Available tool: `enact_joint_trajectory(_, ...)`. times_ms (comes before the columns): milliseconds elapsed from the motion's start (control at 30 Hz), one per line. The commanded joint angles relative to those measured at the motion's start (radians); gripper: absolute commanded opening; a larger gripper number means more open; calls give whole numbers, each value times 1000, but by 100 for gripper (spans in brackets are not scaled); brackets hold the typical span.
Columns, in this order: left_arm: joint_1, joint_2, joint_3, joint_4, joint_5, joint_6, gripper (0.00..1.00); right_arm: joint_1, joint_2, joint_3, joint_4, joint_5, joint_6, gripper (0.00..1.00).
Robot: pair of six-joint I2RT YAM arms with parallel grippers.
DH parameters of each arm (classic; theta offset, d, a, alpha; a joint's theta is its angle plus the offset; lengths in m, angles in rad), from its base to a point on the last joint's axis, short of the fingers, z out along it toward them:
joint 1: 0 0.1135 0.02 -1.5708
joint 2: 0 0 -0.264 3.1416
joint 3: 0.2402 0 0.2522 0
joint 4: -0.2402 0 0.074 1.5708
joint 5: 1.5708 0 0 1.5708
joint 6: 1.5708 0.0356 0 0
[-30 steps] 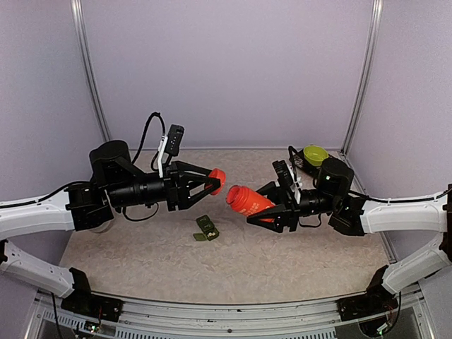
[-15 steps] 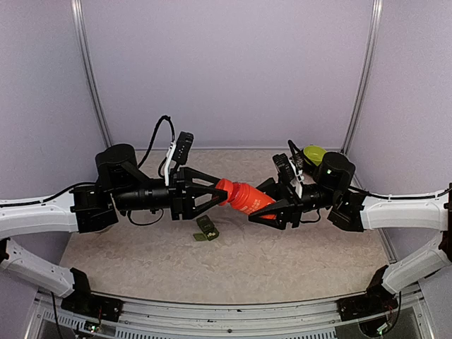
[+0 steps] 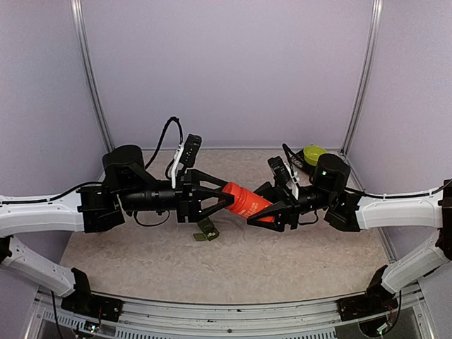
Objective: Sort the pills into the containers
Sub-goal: Close the lid of the pill bottle.
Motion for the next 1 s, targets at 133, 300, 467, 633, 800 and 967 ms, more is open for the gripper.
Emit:
enact_joint_trajectory(133, -14, 17, 33, -9, -1, 10, 53, -3, 2, 44, 20, -1, -2, 1)
enact_joint_trajectory(300, -14, 45, 63, -46, -76, -34, 52, -2, -16, 54, -75, 82, -78, 0)
enact_joint_trajectory(467, -14, 60, 60, -49, -137, -73, 52, -2, -55, 48, -114, 186, -128, 0)
enact_joint_trajectory(633, -14, 62, 37, -3, -136, -123, 52, 0, -88, 25, -93, 238, -152, 0)
enact_joint_trajectory(800, -14, 87, 45, 8, -138, -152, 52, 1, -97, 23, -80, 243, -159, 0)
enact_joint_trajectory(967, -14, 106, 42, 41, -114, -166, 52, 4, -98, 26, -69, 227, -160, 0)
